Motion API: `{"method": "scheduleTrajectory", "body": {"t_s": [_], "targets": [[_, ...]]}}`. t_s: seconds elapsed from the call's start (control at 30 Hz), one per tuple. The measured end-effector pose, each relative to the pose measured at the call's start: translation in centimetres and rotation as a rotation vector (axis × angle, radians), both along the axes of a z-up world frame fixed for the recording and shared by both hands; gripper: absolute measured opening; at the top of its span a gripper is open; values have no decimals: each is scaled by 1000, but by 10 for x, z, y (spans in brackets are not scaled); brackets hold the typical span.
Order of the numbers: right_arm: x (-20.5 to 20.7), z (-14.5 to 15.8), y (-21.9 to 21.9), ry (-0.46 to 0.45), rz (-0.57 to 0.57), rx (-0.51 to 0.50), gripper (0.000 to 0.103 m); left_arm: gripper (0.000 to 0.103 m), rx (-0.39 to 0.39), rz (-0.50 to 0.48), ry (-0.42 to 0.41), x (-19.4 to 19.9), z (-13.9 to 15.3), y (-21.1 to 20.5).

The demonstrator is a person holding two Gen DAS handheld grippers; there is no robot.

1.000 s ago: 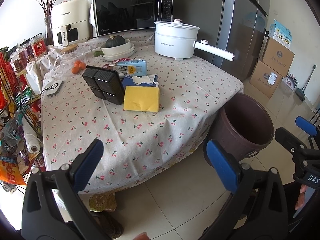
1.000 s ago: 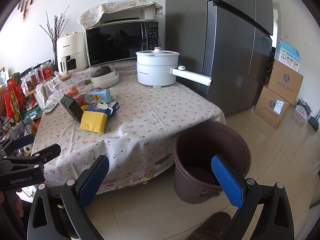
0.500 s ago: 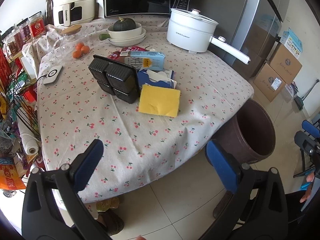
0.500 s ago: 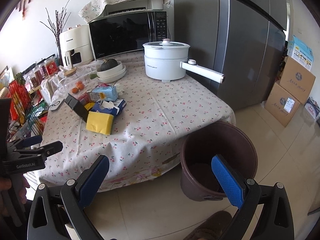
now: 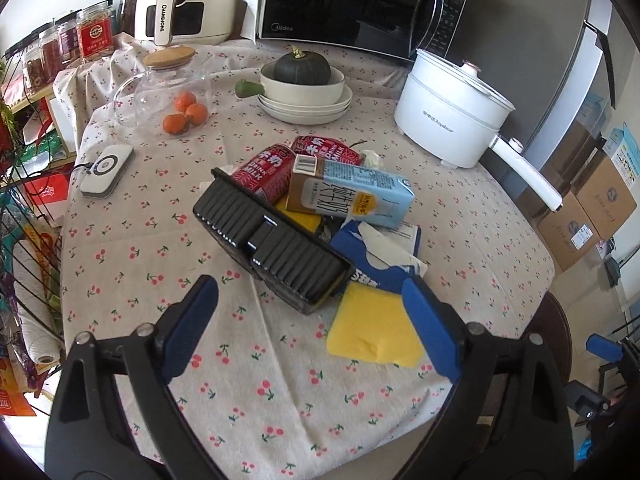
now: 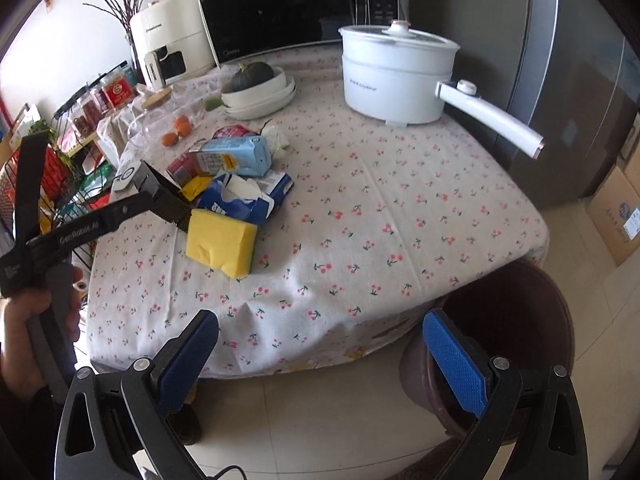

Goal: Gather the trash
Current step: 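Grasp the black plastic tray with the left tool while the right tool grasps the yellow sponge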

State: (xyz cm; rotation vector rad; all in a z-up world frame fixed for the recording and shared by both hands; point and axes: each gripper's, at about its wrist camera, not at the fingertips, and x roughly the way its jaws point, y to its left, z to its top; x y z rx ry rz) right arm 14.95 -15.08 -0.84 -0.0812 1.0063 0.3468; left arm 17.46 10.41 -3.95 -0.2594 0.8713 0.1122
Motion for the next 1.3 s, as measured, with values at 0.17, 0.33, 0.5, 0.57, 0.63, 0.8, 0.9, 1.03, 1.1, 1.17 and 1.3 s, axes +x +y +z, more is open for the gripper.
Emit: {"method": "scheduleTrajectory", "body": {"t_s": [0.17, 0.33, 0.5, 0.57, 0.63, 0.8, 0.9, 1.03, 1.1, 1.17, 1.3], "targets": [[27, -3, -1, -14, -50, -20, 103, 83, -30, 46, 38, 20, -16, 8], [44, -13, 14, 39, -56, 19, 103, 60, -82, 76, 105, 25, -29, 24], [49, -17, 35, 58, -40, 41, 103, 52, -155, 93, 141, 8, -32, 48], [50, -19, 42, 58, -37, 40, 103, 47, -162, 94, 162, 0, -35, 58], [52, -21, 48, 62, -37, 34, 103, 46, -164, 93, 181, -7, -39, 68], [55, -32, 61, 82, -29, 17, 103, 38, -131, 86, 237, -19, -51, 91], [57, -40, 71, 95, -19, 7, 103, 30, -114, 87, 275, -24, -62, 103], [62, -52, 82, 125, -16, 23, 103, 18, -109, 76, 301, -26, -70, 107], [65, -58, 89, 137, -18, 29, 103, 17, -97, 60, 301, -25, -69, 104], [68, -64, 97, 151, -19, 37, 103, 15, -64, 37, 302, -22, -69, 99], [73, -76, 115, 178, -19, 67, 103, 12, -48, 28, 309, -21, -72, 97]]}}
